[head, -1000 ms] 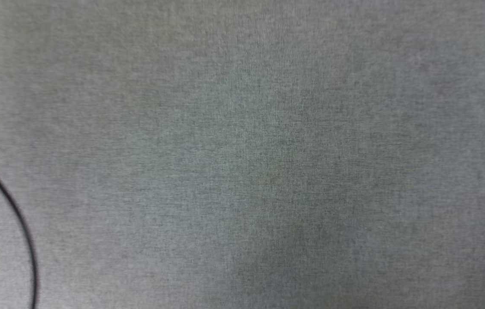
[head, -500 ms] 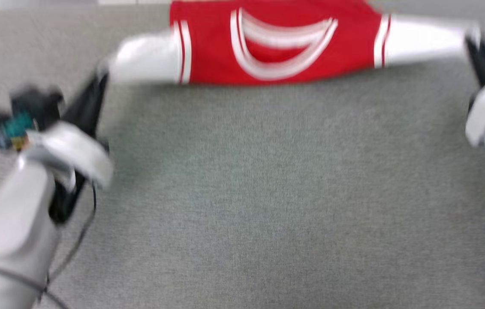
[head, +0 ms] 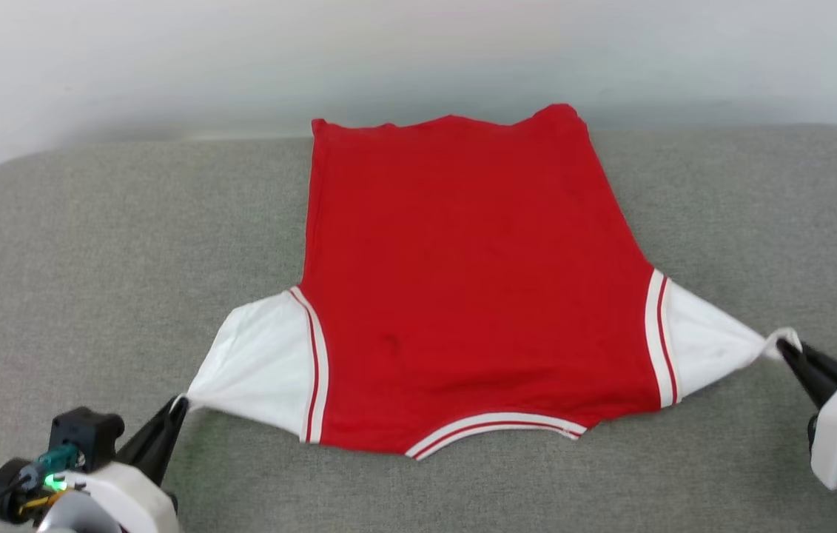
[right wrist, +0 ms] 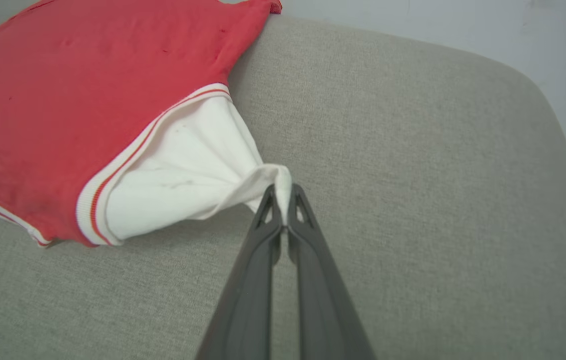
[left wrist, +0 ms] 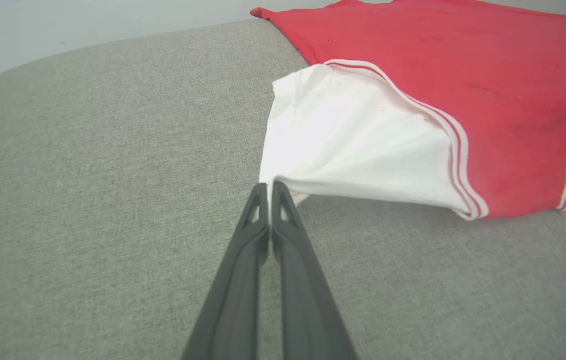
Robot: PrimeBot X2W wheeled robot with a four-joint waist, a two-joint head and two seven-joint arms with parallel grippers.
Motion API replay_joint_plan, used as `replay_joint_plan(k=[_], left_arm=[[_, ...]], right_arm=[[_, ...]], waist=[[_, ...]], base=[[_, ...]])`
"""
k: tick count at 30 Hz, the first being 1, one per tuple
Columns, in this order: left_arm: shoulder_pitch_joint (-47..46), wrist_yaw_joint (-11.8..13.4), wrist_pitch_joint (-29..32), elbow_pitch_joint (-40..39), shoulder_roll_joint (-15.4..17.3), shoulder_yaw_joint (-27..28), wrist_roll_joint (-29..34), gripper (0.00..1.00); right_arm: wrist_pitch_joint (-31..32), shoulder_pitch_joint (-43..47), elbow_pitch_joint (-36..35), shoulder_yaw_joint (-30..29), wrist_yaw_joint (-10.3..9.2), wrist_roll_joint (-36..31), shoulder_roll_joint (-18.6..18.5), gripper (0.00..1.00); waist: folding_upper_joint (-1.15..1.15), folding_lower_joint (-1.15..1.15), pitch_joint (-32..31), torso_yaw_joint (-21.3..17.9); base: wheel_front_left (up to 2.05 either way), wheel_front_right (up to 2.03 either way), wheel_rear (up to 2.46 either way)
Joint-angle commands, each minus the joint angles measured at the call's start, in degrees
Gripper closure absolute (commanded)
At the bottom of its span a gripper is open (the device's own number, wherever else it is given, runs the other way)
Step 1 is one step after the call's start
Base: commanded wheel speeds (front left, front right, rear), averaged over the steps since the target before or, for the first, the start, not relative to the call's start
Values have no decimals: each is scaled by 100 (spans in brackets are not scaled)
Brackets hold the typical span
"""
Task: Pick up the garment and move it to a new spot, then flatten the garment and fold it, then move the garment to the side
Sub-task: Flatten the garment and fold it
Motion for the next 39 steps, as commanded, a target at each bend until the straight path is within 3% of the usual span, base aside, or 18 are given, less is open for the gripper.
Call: replay_joint_plan(k=[1,14,23,25,32,39], left_arm=[[189,87,34,-113,71,33,-54,100],[1640,511,593,-1291,622,7,-380,100],[1837,622,764,-1902,486,-180,-431,100],[1806,636,808,-1994,487,-213,-400,100],[1810,729,1005,-2528,555,-233,-442,100],[1711,815,1407,-3350,708,-307,-417,100]], right_arm=[[33,219,-58,-35,-8,82,-76,100],[929,1586,-853,-423,-9,574,-401,100],[1218,1966,-1133,-566,-8,579,-252,100],[1342,1953,-1133,-625,-8,627,-168,0],[1885,1672,-1576,-1050,-6,861,-121,0],[3322,747,-2172,-1628,-5,668,223,0]], waist=[[0,2,-155,-76],[0,2,-358,-167],[0,2,-317,-174],[0,2,-304,-166],[0,2,-171,-11],[0,2,421,369]], base=[[0,0,0],[0,0,0],[0,0,0],[0,0,0],[0,0,0],[0,0,0]])
